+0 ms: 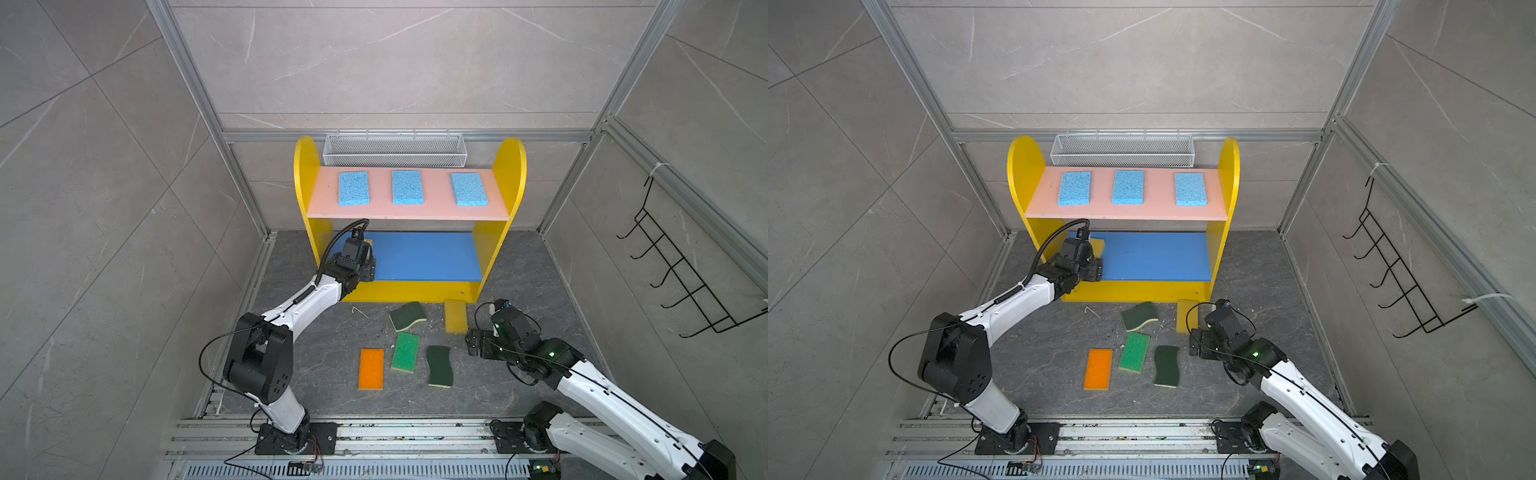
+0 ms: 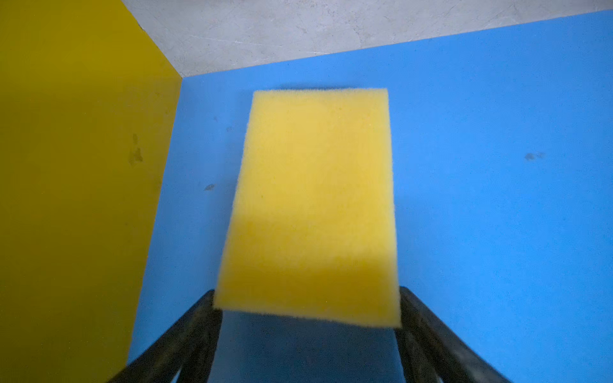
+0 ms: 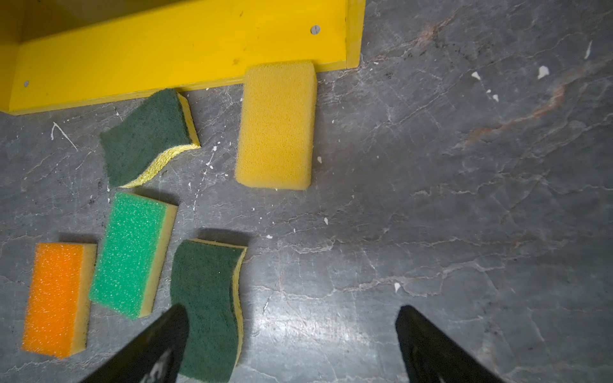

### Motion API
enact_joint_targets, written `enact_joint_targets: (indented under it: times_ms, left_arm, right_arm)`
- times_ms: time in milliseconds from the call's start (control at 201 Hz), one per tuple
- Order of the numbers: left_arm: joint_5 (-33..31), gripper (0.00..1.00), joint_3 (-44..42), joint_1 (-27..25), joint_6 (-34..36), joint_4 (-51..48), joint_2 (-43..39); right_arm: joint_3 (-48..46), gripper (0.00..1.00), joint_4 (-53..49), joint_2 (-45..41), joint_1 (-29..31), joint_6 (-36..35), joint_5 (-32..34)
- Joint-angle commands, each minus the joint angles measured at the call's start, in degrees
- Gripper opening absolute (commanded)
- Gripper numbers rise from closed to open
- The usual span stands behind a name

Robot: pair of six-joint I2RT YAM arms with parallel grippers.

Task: Place and organize the cleaning sponges onto the shelf
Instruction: 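Lower the yellow sponge onto the blue shelf and open the left gripper, then withdraw the left gripper while the right gripper moves over the upright yellow sponge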

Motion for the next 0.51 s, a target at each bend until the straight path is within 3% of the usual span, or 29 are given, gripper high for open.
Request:
enact_joint_targets:
  times_ms: [0, 503]
  left_arm:
    - [0.99, 0.84, -0.69, -0.23, 0.85, 0.41, -7.79]
    - [4.19, 0.85, -9.39, -0.34, -1.56, -11.91, -29.88]
  right_arm:
    - [1.92, 0.99, -0.32, -0.17, 0.01, -0.19, 1.30]
    - [1.80, 0.99, 5.24, 3.70, 0.05, -0.27, 3.58]
